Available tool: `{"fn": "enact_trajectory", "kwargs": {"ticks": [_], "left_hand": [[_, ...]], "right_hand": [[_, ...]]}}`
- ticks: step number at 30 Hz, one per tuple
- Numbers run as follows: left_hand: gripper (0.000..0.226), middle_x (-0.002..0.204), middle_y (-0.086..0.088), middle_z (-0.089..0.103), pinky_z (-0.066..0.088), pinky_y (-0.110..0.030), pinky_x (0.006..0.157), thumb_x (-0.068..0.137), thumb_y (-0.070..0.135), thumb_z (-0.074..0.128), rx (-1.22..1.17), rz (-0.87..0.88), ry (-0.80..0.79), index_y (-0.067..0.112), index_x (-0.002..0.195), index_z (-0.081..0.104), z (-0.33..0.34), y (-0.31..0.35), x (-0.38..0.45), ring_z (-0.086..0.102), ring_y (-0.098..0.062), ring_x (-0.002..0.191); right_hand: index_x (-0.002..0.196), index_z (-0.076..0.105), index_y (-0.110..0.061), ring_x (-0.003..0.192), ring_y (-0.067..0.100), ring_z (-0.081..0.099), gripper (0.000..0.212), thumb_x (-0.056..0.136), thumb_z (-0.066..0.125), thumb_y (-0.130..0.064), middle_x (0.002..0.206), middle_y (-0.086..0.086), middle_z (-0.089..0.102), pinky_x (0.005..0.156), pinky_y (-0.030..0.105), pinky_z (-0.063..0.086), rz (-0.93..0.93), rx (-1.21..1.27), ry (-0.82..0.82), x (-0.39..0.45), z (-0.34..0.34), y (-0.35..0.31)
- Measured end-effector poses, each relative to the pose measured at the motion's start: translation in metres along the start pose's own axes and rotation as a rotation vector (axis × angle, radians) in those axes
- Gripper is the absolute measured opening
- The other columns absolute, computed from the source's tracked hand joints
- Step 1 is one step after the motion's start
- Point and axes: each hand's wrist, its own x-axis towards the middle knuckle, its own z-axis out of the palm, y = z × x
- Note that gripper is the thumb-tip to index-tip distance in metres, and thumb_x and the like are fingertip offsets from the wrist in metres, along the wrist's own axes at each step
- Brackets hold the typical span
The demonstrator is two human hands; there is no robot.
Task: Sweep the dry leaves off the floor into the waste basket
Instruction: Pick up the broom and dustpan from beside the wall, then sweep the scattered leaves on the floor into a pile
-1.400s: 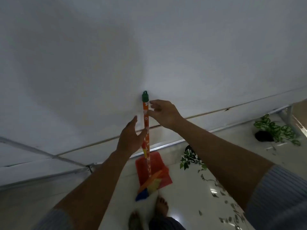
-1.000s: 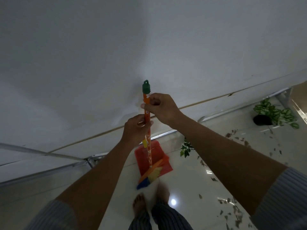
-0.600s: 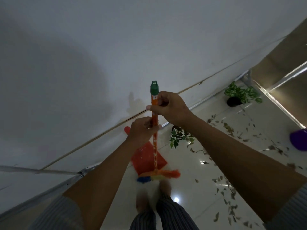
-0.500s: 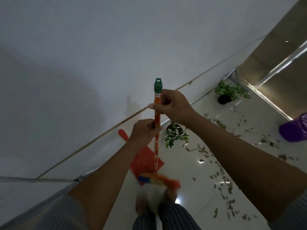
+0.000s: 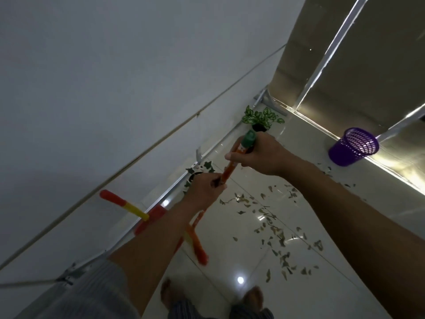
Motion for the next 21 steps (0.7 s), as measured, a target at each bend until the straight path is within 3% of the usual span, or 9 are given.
{"fn": "enact_trajectory", "kwargs": {"ticks": [4, 7, 11, 15, 18, 21], "left_hand": [[0.015, 0.077, 0.011, 0.062, 0.045, -0.021, 0.065, 0.082, 0.026, 0.070, 0.047, 0.043, -0.055, 0.021, 0.096, 0.069, 0.061, 0.024, 0.010, 0.057, 0.000, 0.070], [0.026, 0.091, -0.002, 0.068, 0.052, -0.028, 0.073, 0.082, 0.022, 0.069, 0.059, 0.044, -0.009, 0.015, 0.107, 0.069, 0.100, 0.044, 0.016, 0.062, -0.015, 0.079], [0.020, 0.083, -0.001, 0.065, 0.034, -0.006, 0.059, 0.085, 0.010, 0.065, 0.058, 0.039, 0.030, 0.011, 0.104, 0.069, 0.141, 0.064, 0.027, 0.050, -0.006, 0.065], [0.009, 0.072, -0.001, 0.057, 0.028, -0.019, 0.058, 0.085, 0.007, 0.062, 0.104, 0.027, 0.033, 0.007, 0.092, 0.067, 0.178, 0.056, 0.044, 0.048, -0.014, 0.064], [0.015, 0.076, -0.004, 0.062, 0.028, -0.016, 0.061, 0.083, 0.008, 0.064, 0.094, 0.014, 0.075, 0.008, 0.098, 0.068, 0.197, 0.046, 0.061, 0.049, -0.012, 0.066], [0.019, 0.082, -0.008, 0.066, 0.032, -0.013, 0.063, 0.082, 0.007, 0.067, 0.072, 0.022, 0.080, 0.006, 0.101, 0.068, 0.208, 0.043, 0.083, 0.053, -0.013, 0.068]], "right_hand": [[0.090, 0.075, -0.016, 0.068, -0.007, 0.063, 0.014, 0.085, 0.076, -0.029, 0.077, -0.009, 0.070, 0.058, 0.007, 0.042, 0.039, 0.005, -0.062, -0.041, -0.035, 0.055], [0.089, 0.076, -0.018, 0.070, -0.009, 0.062, 0.007, 0.084, 0.078, -0.022, 0.080, -0.010, 0.070, 0.057, 0.006, 0.044, 0.066, 0.071, -0.007, -0.061, -0.046, 0.096], [0.085, 0.078, -0.020, 0.071, -0.009, 0.065, 0.003, 0.082, 0.079, -0.020, 0.076, -0.015, 0.070, 0.061, 0.006, 0.047, 0.099, 0.198, 0.146, -0.070, -0.048, 0.142], [0.082, 0.078, -0.016, 0.061, -0.006, 0.061, 0.004, 0.083, 0.078, -0.020, 0.070, -0.012, 0.068, 0.056, 0.007, 0.043, 0.190, 0.209, 0.161, -0.064, -0.034, 0.179], [0.082, 0.078, -0.020, 0.071, -0.002, 0.063, 0.002, 0.083, 0.077, -0.022, 0.076, -0.011, 0.070, 0.060, 0.005, 0.044, 0.214, 0.145, 0.149, -0.050, -0.031, 0.197], [0.083, 0.077, -0.019, 0.075, 0.008, 0.069, 0.001, 0.083, 0.077, -0.020, 0.081, -0.003, 0.073, 0.068, 0.018, 0.056, 0.250, 0.146, 0.131, -0.037, -0.039, 0.211]]}}
